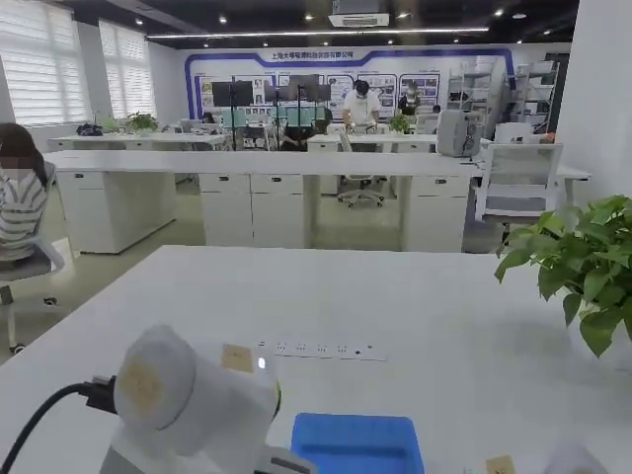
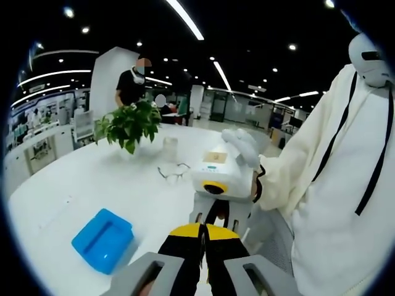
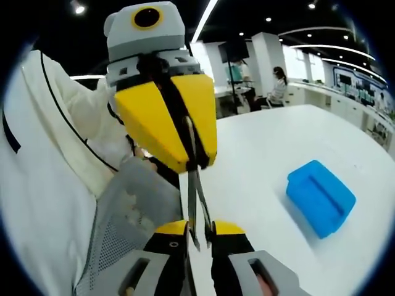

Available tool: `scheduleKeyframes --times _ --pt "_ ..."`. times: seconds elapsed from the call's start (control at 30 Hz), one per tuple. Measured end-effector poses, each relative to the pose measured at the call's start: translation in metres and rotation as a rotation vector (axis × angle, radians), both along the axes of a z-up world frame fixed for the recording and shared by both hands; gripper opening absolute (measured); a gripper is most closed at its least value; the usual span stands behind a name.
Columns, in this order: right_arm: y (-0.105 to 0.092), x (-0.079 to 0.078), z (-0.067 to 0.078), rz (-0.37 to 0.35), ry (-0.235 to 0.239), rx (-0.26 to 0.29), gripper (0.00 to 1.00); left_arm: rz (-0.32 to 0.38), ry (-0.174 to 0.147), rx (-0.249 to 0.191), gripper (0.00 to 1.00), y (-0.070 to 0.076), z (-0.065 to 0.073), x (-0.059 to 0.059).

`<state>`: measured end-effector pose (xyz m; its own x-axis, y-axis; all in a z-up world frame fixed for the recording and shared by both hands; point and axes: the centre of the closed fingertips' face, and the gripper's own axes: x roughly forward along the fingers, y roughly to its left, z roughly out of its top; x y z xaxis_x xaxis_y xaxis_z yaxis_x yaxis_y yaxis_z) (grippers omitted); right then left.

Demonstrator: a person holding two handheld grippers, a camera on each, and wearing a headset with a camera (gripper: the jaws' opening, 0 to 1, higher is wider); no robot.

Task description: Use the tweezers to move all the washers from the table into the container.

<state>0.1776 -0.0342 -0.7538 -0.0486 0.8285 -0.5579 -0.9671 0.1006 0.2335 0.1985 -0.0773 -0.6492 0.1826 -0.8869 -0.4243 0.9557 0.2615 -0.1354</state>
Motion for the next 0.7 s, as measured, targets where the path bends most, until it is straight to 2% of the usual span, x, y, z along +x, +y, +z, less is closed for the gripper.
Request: scheduleKeyframes --times 0.1,0.3,0.43,0.53,0.63,0.7 --pt "-0.003 0.0 -0.002 -0.011 0.019 0.003 0.1 -0.013 -0.014 0.007 0.0 0.0 0.003 0.0" --pt "-0.008 0.005 0.003 -0.038 0.02 0.021 0.07 -0.021 -0.014 -0.005 0.0 0.001 0.004 0.0" --pt "-0.008 0.002 0.005 -0.023 0.032 0.031 0.04 -0.017 -0.01 -0.022 0.0 0.002 0.006 0.001" --pt "-0.01 0.005 0.001 -0.026 -0.014 -0.006 0.01 -0.006 -0.016 -0.003 0.0 0.006 0.003 0.003" --pt "-0.013 0.007 -0.002 -0.025 -0.027 -0.032 0.0 0.018 -0.017 0.0 0.0 0.013 -0.002 0.006" --pt "-0.015 0.009 -0.004 -0.017 -0.052 -0.061 0.0 0.03 -0.03 0.007 0.0 0.016 -0.005 0.008"
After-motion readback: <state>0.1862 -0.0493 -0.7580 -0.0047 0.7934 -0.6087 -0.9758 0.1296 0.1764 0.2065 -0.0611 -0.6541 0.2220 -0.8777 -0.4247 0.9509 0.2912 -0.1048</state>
